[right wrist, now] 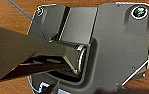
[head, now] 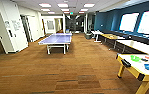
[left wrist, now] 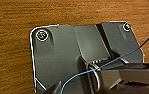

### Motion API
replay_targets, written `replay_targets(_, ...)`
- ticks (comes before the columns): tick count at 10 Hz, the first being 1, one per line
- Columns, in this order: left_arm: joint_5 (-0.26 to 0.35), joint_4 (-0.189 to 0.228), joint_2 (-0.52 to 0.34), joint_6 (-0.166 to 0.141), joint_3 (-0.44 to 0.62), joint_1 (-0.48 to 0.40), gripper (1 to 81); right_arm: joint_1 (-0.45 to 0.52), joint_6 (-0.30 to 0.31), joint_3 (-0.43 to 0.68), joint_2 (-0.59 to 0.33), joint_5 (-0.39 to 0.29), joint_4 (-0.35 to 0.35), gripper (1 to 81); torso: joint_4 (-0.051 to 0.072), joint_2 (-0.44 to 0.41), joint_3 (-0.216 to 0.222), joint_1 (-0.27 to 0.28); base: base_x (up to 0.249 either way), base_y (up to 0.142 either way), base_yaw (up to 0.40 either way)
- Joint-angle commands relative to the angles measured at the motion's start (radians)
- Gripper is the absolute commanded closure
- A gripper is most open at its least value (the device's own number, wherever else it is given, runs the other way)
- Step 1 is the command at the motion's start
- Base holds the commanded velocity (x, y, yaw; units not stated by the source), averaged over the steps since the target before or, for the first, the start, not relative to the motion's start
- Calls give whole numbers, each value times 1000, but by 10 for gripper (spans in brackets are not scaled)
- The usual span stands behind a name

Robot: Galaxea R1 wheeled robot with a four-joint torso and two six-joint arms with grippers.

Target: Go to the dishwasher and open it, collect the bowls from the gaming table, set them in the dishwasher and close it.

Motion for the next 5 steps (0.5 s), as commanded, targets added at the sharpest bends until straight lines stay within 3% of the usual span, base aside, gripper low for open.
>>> replay_targets(1, 48, 11, -12, 2, 2, -45, 10, 35, -2, 2, 0, -49, -11, 10, 0, 0, 0, 0, 0, 0, -146)
replay_targets(5, 56, 12, -11, 2, 4, -46, 10, 33, -2, 2, 3, -49, -11, 10, 0, 0, 0, 0, 0, 0, -332)
